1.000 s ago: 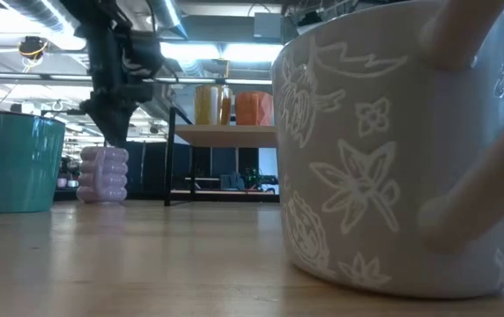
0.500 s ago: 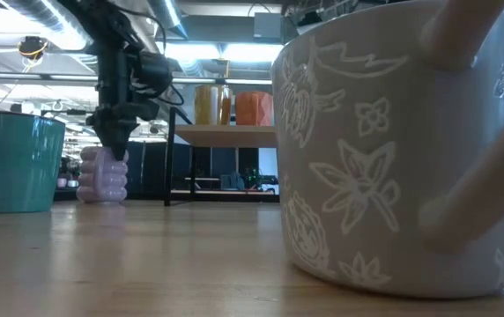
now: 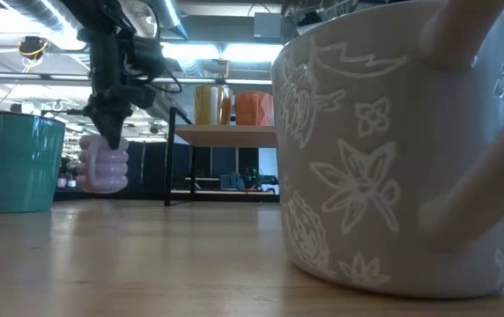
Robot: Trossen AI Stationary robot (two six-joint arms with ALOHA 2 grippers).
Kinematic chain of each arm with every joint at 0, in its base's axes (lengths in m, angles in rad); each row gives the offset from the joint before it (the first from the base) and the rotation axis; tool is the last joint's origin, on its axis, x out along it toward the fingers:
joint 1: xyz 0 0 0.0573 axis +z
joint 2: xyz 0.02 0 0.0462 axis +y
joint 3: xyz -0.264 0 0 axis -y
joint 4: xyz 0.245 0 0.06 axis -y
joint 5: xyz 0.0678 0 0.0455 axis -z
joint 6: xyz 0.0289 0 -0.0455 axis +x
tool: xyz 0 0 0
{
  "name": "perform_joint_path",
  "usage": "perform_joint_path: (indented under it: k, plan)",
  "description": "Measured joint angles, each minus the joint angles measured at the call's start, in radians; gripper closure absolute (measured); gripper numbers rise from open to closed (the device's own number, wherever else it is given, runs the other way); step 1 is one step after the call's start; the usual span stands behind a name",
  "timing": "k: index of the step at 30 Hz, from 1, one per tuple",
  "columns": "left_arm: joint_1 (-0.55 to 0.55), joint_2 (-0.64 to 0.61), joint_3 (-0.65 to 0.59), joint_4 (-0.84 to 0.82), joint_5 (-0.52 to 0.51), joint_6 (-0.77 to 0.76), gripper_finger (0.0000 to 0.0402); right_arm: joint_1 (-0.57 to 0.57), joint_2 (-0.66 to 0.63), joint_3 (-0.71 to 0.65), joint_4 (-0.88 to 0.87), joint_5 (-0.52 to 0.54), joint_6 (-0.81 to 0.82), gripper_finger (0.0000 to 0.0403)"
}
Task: Place coffee mugs
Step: Put the purple mug on the shelf
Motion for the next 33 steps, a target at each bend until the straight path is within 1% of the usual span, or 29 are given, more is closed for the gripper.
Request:
perform_joint_path:
  k: [5, 9, 14, 17, 20, 22, 26, 30, 33]
  plan:
    - [-0.07, -0.082, 0.0, -0.051, 0.004, -0.098, 0.038, 0.0, 0.0, 0.0, -0.001, -0.027, -0.068, 0.0256]
    - [-0.152, -0.143, 0.01, -0.089, 0.001, -0.188, 0.038, 0.0, 0.0, 0.0, -0.017, -0.06, -0.113, 0.0256]
    - [-0.274, -0.175, 0.105, -0.17, -0.009, -0.299, 0.038, 0.001, 0.0, 0.0, -0.078, -0.096, -0.121, 0.0256]
    - [-0.351, -0.179, 0.18, -0.17, -0.008, -0.346, 0.038, 0.001, 0.0, 0.0, -0.096, -0.103, -0.137, 0.0256]
    - [-0.436, -0.178, 0.262, -0.169, 0.023, -0.366, 0.038, 0.001, 0.0, 0.0, -0.096, -0.11, -0.151, 0.0256]
    - [-0.507, -0.172, 0.311, -0.155, 0.038, -0.405, 0.038, 0.001, 0.0, 0.0, -0.095, -0.11, -0.164, 0.0256]
    - [-0.658, -0.156, 0.372, -0.079, 0.024, -0.489, 0.038, 0.003, 0.0, 0.0, -0.073, -0.116, -0.182, 0.0256]
    - [-0.789, -0.108, 0.377, 0.06, -0.004, -0.56, 0.038, 0.052, 0.002, -0.007, -0.019, -0.089, -0.227, 0.0256]
    - [-0.853, -0.04, 0.377, 0.144, -0.03, -0.59, 0.038, 0.093, 0.006, -0.059, 0.07, -0.06, -0.247, 0.0256]
